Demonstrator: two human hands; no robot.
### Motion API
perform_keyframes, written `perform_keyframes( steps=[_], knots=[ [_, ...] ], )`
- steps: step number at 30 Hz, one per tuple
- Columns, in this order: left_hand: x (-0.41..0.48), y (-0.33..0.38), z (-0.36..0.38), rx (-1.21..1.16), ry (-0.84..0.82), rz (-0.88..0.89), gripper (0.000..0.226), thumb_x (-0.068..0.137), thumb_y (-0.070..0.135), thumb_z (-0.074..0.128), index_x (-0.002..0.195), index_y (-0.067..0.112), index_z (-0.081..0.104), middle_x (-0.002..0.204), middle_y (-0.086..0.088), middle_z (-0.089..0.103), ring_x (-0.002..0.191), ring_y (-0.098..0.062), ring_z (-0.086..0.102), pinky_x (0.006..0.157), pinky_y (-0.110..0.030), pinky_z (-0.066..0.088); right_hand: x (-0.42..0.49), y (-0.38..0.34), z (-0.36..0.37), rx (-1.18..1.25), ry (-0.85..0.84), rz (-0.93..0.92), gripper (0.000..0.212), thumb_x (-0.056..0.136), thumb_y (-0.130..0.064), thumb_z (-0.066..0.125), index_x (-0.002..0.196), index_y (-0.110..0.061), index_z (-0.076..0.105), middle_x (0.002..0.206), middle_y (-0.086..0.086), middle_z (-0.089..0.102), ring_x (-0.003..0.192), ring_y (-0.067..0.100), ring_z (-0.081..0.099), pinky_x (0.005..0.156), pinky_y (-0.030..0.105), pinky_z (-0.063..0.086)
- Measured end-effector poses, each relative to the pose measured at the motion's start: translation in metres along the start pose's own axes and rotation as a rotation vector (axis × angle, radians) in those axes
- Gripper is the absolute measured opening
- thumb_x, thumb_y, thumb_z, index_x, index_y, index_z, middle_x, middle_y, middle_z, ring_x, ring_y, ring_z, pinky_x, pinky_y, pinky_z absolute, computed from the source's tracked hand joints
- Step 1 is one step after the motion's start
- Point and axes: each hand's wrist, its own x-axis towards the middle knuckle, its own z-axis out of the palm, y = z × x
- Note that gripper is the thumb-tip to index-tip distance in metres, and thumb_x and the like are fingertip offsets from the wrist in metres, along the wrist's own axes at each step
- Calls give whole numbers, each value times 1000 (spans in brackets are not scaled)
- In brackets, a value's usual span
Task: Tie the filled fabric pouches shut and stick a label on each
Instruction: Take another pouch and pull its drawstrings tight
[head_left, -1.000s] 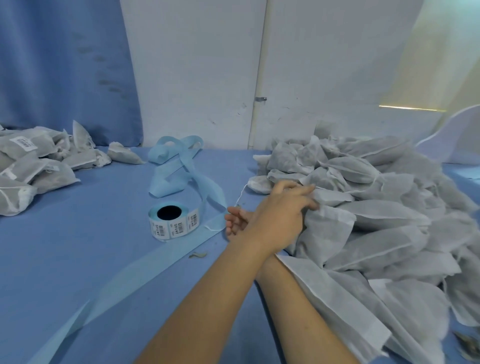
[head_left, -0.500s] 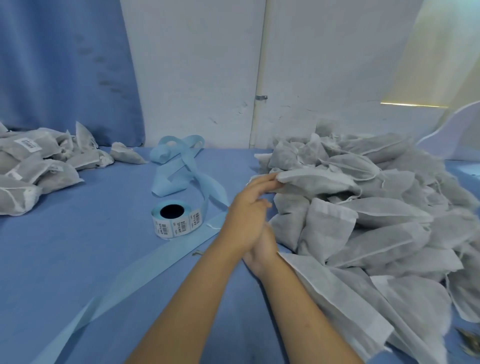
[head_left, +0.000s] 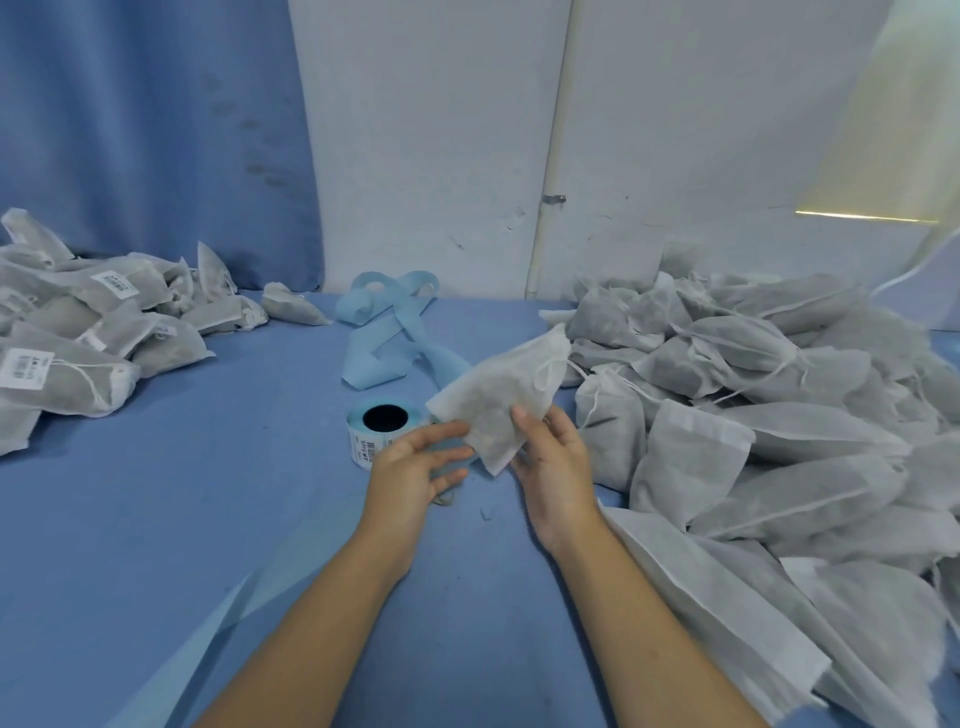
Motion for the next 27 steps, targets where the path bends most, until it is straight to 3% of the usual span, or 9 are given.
perform_keyframes(
  steps=[2,4,6,8,10,14,19,24,27],
  knots=[
    [-1,-4,5,80,43,35,34,88,-8,47,95,17,69,89,11,73,77,-10,71,81,-31,55,-2,2,-1,-222,69,-125,8,91,-15,66,98,-17,64,99,5,69,91,20,64,78,26,51],
    [-4,-7,10,128,79,89,29,88,-5,50,92,17,68,101,5,68,71,-9,69,74,-26,57,-4,2,2,-305,123,-291,15,86,-12,70,95,-23,67,106,1,67,87,11,59,78,21,47],
    [-6,-9,11,148,118,140,21,92,1,51,90,17,66,91,-4,68,65,-9,66,64,-23,54,-7,3,4,-376,137,-425,27,84,-6,70,91,-32,68,107,-3,64,85,6,56,74,14,43],
    [-8,-6,10,108,132,168,14,97,15,52,90,16,65,76,5,70,59,-11,63,59,-25,51,-9,6,4,-455,108,-475,37,85,-1,67,91,-38,65,107,-6,63,90,7,59,73,9,42],
    [-9,-1,10,17,145,141,22,99,23,47,90,14,65,80,8,71,57,-14,61,52,-27,46,-9,10,2,-529,93,-468,40,85,4,64,93,-35,66,110,-4,64,94,10,61,75,8,43],
    [-12,6,7,-113,125,54,38,100,29,36,79,12,63,88,-3,72,50,-17,57,41,-24,34,-3,14,-2,-561,126,-415,35,85,4,63,96,-29,67,102,-9,63,86,7,60,72,6,42],
    [-11,9,2,-101,-20,-10,59,100,44,24,88,7,68,75,-11,72,55,-18,60,45,-21,39,0,18,-4,-555,134,-405,37,85,5,61,97,-30,66,100,-15,61,93,10,62,79,9,44],
    [-14,6,7,-1,22,68,28,97,29,49,87,13,70,72,-7,73,56,-11,61,49,-18,45,-2,18,-3,-540,19,-330,48,86,12,49,109,-28,64,132,-1,57,121,15,55,102,26,44],
    [-17,4,7,42,-5,124,18,94,20,56,87,19,72,77,-3,74,66,-8,64,57,-15,47,-2,18,-5,-617,-91,-282,56,87,13,43,130,-20,56,148,0,44,134,15,44,105,18,38]
  ],
)
